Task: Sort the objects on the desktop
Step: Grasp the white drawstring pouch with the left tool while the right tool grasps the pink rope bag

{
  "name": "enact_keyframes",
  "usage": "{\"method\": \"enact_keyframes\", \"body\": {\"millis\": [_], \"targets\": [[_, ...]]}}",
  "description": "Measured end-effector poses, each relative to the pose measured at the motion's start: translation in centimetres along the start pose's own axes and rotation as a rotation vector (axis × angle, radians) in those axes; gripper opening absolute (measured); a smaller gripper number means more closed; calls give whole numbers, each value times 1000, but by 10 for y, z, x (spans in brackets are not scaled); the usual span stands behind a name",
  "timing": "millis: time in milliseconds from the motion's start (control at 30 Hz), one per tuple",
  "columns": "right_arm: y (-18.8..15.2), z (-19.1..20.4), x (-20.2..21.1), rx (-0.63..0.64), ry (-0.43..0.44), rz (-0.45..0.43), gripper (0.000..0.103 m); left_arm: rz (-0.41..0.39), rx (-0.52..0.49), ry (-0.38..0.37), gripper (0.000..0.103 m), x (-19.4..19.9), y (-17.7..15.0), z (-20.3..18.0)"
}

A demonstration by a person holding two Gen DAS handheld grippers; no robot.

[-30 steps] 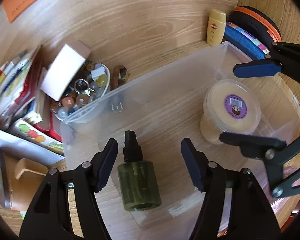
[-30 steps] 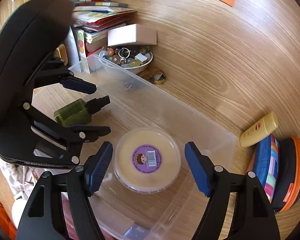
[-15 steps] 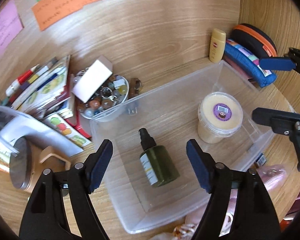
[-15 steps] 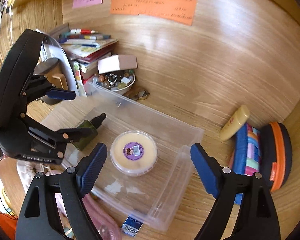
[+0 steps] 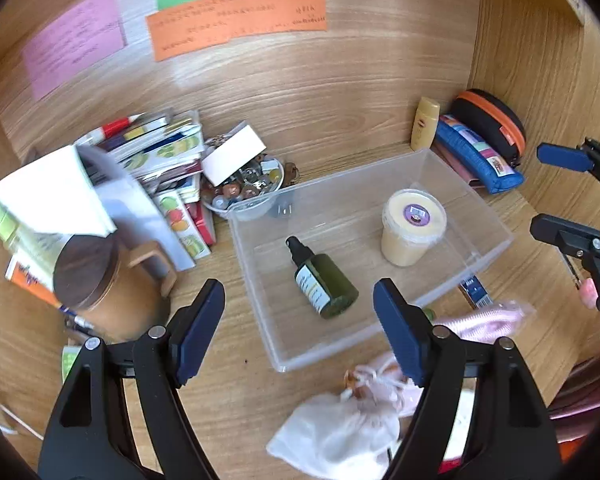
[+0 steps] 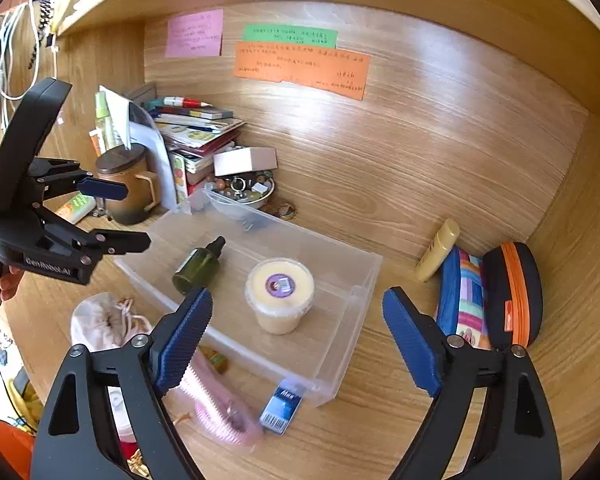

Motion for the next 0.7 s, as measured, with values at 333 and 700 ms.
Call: {"method": "enact_keyframes", "body": {"millis": [333,700], "targets": [[-27,14,16,1,9,-25,96,-29,23,16,77,30,-45,9],[-67,22,2,-15,20,48,96,47,59,-40,77,18,-94,0]]}}
Point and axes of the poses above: each gripper's, at about its wrist camera, not at the fingertips, and x roughly against the way its jaws point, z to its left, y to its top, the point moved 2 cm from there along -x, roughly the way its jaws point, and after that the axes turned 3 degrees about y, right-handed, at the moved point
